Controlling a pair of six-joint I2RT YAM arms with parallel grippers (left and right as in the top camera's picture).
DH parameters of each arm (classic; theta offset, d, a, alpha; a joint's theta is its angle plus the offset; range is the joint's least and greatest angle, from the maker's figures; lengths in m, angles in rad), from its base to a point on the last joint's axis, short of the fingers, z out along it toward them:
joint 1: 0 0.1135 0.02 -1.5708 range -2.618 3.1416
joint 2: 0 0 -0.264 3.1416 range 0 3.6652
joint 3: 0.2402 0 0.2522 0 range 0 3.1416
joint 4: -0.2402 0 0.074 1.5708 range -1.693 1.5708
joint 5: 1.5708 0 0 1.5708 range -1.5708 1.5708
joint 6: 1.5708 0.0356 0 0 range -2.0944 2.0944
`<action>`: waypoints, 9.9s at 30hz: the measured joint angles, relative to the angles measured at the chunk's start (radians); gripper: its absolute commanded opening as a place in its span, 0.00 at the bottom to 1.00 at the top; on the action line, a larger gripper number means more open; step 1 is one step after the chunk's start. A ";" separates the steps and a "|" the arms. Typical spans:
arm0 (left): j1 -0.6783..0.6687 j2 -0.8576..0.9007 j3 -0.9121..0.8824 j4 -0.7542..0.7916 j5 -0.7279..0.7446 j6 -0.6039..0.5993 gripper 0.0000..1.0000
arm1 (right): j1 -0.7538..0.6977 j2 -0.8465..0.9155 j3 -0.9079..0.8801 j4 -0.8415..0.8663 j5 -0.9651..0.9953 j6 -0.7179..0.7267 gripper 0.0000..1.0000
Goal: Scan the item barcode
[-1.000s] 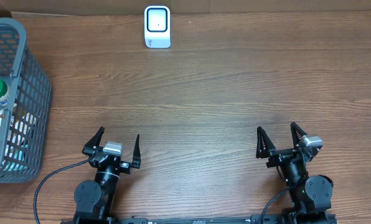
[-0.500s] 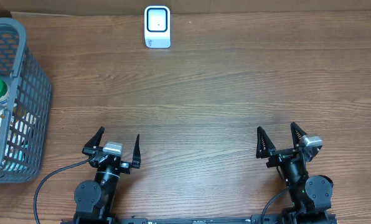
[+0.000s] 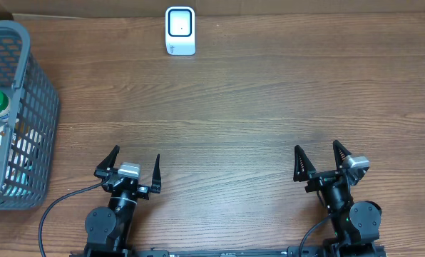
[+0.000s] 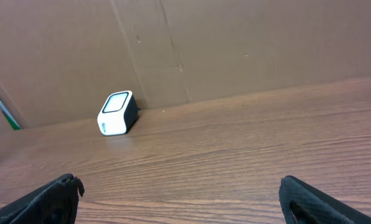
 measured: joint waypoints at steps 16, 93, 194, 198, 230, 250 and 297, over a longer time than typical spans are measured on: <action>0.000 0.000 0.000 0.000 0.000 0.000 1.00 | 0.000 0.000 0.000 0.000 0.000 0.000 1.00; 0.000 0.848 1.197 -0.748 0.001 -0.135 1.00 | 0.000 -0.001 0.000 0.000 0.000 0.000 1.00; 0.761 2.424 2.226 -0.878 -0.202 -0.156 0.98 | 0.000 -0.001 0.000 0.000 0.000 0.000 1.00; 0.761 2.425 2.223 -0.860 -0.193 -0.156 0.86 | 0.000 -0.001 0.000 0.000 0.000 0.000 1.00; 0.761 1.920 2.215 -0.951 -0.037 -0.244 0.56 | 0.000 -0.001 0.000 0.001 0.000 0.000 1.00; 0.242 1.715 2.222 -1.353 0.127 -0.235 0.54 | 0.000 -0.001 0.000 0.000 0.000 0.000 1.00; -0.490 2.441 2.222 -1.207 0.079 -0.281 0.80 | 0.000 -0.001 0.000 0.000 0.000 0.000 1.00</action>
